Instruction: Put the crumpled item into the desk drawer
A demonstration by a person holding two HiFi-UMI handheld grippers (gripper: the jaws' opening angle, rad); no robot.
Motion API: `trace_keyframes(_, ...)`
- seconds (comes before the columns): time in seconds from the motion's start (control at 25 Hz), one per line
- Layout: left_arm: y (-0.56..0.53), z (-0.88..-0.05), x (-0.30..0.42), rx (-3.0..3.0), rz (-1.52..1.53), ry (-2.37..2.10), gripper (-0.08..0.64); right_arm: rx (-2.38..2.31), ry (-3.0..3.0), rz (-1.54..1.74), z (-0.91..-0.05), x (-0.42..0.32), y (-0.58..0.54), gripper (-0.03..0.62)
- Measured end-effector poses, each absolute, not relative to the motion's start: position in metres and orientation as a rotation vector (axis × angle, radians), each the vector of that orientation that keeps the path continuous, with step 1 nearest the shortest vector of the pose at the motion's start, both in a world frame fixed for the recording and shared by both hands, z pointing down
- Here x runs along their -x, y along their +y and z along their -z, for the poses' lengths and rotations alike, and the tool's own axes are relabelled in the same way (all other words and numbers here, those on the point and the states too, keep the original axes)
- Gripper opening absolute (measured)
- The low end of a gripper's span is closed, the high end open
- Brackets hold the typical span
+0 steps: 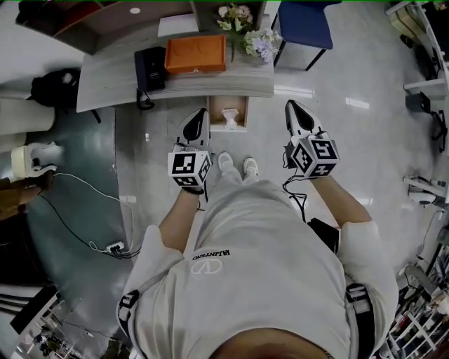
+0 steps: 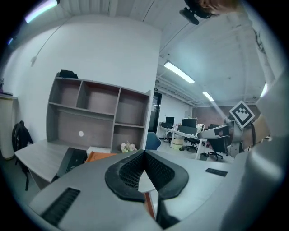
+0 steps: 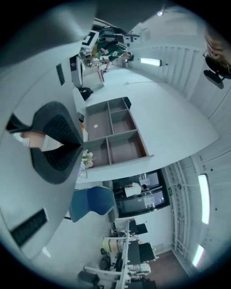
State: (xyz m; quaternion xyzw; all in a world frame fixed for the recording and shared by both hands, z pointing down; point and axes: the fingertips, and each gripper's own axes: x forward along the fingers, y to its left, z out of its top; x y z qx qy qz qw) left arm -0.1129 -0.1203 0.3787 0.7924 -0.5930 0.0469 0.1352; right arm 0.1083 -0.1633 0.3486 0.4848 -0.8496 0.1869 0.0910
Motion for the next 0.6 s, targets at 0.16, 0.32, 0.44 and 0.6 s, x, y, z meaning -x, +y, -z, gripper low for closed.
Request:
trace_keyframes(0.16,-0.115,-0.335,0.12,-2.354,-0.092,-1.795,-0.002,-1.583,-2.551,-0.507,-0.313,-0.14,-0.164,-0.002)
trace_keyframes(0.32,-0.112,-0.294,0.123,-2.41,-0.042,-1.852,-0.002,-1.671,-2.582,-0.474,-0.283,-0.162,-0.158,-0.002)
trace_keyframes(0.44,-0.113,-0.277,0.122,-2.426,-0.009,-1.873,-0.002,-1.707,-2.596,-0.459,-0.268,-0.173,-0.156,-0.002)
trace_keyframes(0.6,-0.112,-0.265,0.121,-2.418,0.033,-1.902,-0.002,-1.756,-2.609,-0.426,-0.252,-0.187,-0.155,-0.002)
